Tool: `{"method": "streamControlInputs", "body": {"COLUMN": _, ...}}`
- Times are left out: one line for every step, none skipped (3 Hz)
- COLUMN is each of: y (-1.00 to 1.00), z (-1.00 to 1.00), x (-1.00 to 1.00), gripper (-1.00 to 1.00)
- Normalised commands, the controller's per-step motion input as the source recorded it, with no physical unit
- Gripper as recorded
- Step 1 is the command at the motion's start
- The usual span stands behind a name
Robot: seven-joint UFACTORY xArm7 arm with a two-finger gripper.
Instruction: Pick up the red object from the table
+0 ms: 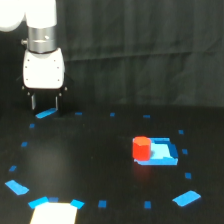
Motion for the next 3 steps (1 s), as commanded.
{"method": "streamControlInputs", "body": {"y": -0.46, "z": -0.17, "x": 1.00, "gripper": 1.00}}
{"method": "streamControlInputs", "body": {"y": -0.39, "z": -0.46, "x": 1.00, "gripper": 0.98}}
{"method": "streamControlInputs", "body": {"y": -0.07, "z": -0.32, "x": 1.00, "gripper": 1.00}}
